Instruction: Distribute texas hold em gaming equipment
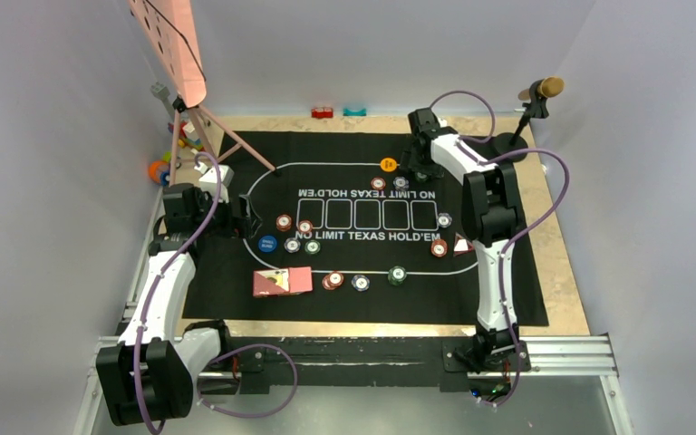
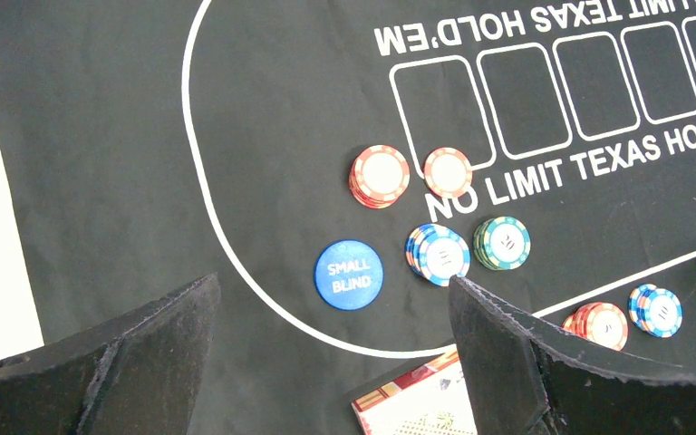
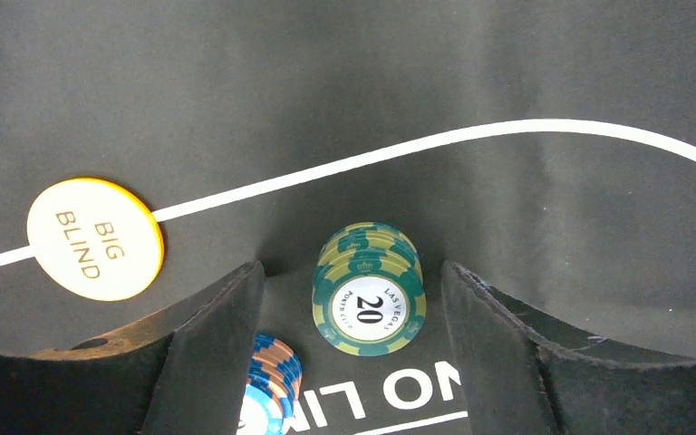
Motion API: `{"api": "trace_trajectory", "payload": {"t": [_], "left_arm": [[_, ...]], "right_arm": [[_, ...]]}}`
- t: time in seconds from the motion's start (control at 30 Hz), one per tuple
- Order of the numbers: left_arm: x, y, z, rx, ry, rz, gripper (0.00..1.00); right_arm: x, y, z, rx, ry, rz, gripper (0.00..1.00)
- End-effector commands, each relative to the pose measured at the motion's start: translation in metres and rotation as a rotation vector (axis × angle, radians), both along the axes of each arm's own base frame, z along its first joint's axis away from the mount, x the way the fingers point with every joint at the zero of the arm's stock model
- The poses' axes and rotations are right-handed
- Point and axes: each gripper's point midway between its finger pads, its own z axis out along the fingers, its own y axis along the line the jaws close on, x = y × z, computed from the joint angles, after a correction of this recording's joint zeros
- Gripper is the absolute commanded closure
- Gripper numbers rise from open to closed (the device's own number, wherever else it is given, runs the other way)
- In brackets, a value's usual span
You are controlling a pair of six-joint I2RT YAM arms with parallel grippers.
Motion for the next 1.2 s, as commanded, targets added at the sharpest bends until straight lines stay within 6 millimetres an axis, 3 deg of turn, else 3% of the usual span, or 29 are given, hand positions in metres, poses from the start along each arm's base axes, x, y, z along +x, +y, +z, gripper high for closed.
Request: {"api": "trace_trajectory", "payload": {"t": [0.0, 0.1, 0.23, 0.3, 0.43, 0.57, 0.67, 0.73, 0.97, 1.17], "left_arm": [[0.002, -0.003, 0.005, -0.02, -0.024, -0.009, 0.0], [0.002, -0.003, 0.005, -0.02, -0.026, -0.01, 0.0], [0.002, -0.003, 0.005, -0.019, -0.024, -0.008, 0.0], [0.002, -0.002, 0.005, -0.018, -0.024, -0.006, 0.0], [0.001, -0.004, 0.007, -0.02, -0.029, -0.011, 0.0], [0.001, -0.005, 0.007, -0.024, -0.028, -0.016, 0.0], [0.001, -0.005, 0.007, -0.025, -0.027, -0.017, 0.0], [0.001, -0.005, 0.007, -0.026, -0.027, -0.019, 0.0], [0.0, -0.006, 0.008, -0.029, -0.031, -0.024, 0.0], [0.0, -0.006, 0.008, -0.011, -0.044, -0.044, 0.0]], "right_arm": [[0.009, 0.005, 0.037, 0.022, -0.062, 0.032, 0.23], [0.007, 0.0, 0.066, 0.017, -0.109, 0.004, 0.2], [-0.007, -0.001, 0.129, 0.035, -0.249, -0.018, 0.18], [-0.025, 0.009, 0.151, 0.04, -0.289, 0.0, 0.18], [-0.089, 0.04, 0.153, 0.033, -0.278, 0.086, 0.17], [-0.166, 0.077, 0.108, 0.027, -0.167, 0.224, 0.16], [-0.218, 0.09, 0.075, 0.022, -0.068, 0.316, 0.14], [-0.242, 0.097, 0.066, 0.041, -0.034, 0.37, 0.13], [-0.286, 0.108, 0.044, 0.098, 0.033, 0.446, 0.12], [-0.303, 0.124, 0.018, 0.131, 0.083, 0.485, 0.16]]}}
